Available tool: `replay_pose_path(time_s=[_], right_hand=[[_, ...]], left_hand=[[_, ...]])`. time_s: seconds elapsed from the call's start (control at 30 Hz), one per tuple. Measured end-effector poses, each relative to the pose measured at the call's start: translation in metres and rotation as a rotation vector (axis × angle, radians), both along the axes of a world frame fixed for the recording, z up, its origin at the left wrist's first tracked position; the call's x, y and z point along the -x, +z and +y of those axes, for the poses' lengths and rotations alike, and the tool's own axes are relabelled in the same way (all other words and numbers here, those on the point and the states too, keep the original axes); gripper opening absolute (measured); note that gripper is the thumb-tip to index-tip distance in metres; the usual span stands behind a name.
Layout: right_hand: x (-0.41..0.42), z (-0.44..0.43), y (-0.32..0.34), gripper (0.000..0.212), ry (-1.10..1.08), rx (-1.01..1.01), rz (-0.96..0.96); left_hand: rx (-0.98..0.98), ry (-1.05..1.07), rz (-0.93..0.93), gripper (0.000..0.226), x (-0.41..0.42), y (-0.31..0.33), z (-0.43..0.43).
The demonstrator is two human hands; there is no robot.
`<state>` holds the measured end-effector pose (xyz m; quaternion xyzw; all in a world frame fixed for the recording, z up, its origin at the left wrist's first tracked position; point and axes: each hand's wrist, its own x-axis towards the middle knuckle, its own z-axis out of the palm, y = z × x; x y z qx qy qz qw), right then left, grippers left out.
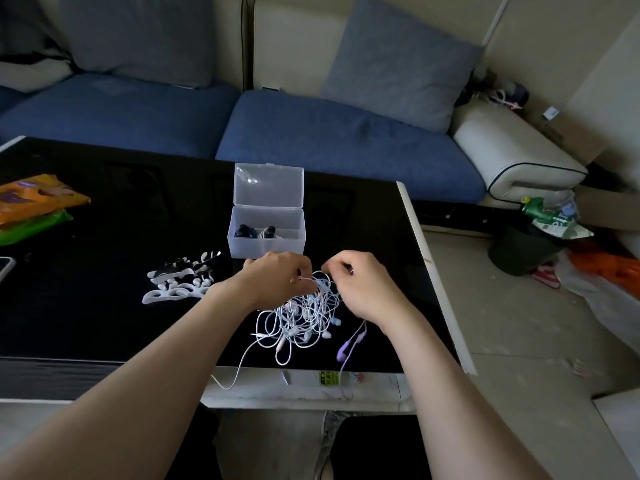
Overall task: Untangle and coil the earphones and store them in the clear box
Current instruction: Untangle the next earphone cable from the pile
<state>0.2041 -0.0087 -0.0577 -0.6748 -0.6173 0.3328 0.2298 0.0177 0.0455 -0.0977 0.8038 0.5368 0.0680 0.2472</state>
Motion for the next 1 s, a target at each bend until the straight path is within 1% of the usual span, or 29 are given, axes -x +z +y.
replay_pose_path(time_s=[0.03,0.13,0.17,0.27,0.33,0.37,0.43,0.53,0.6,0.67,0.73,0.8,0.9,0.93,1.0], right_hand=[[0.002,0.0,-0.001,0.029,0.034,0.0,-0.036],[0.007,-0.001,-0.004,0.054,0.087,0.036,-0.107],[0.008,0.0,-0.007,0.055,0.096,0.036,-0.13],[0.012,0.002,-0.011,0.04,0.102,0.046,-0.167],[0.013,0.003,-0.011,0.03,0.103,0.047,-0.179],[0.014,0.003,-0.011,0.027,0.104,0.044,-0.184],[0.014,0.004,-0.01,0.024,0.091,0.038,-0.206],[0.013,0.006,-0.011,0.026,0.055,0.013,-0.22],[0.013,0.007,-0.011,0.027,0.05,0.023,-0.174],[0.011,0.008,-0.011,0.026,0.055,0.038,-0.136],[0.01,0.009,-0.011,0.028,0.06,0.063,-0.096],[0.01,0.009,-0.011,0.033,0.074,0.107,-0.041],[0.011,0.005,-0.009,0.045,0.1,0.165,-0.002],[0.01,0.004,-0.008,0.044,0.101,0.172,0.009],[0.009,0.004,-0.007,0.034,0.085,0.17,0.029]], left_hand=[[0.005,-0.006,-0.003,0.019,0.0,-0.001,-0.001],[0.002,-0.005,0.021,0.018,0.0,0.001,-0.002],[0.001,0.004,0.038,0.019,-0.001,0.002,-0.002],[0.001,0.034,0.05,0.032,-0.003,0.001,-0.002],[0.02,0.066,0.02,0.036,-0.003,0.0,-0.001],[0.043,0.086,-0.025,0.037,-0.003,0.0,0.0],[0.104,0.128,-0.181,0.037,0.001,0.001,0.002],[0.186,0.19,-0.369,0.023,0.009,0.006,0.002],[0.22,0.22,-0.423,0.012,0.011,0.007,0.002],[0.246,0.251,-0.463,0.007,0.012,0.007,0.0],[0.255,0.271,-0.491,0.005,0.01,0.007,0.0],[0.229,0.294,-0.482,0.005,0.009,0.006,0.001],[0.162,0.375,-0.485,0.015,0.008,0.002,0.003],[0.139,0.391,-0.481,0.017,0.009,0.001,0.004],[0.133,0.359,-0.465,0.017,0.01,0.001,0.005]])
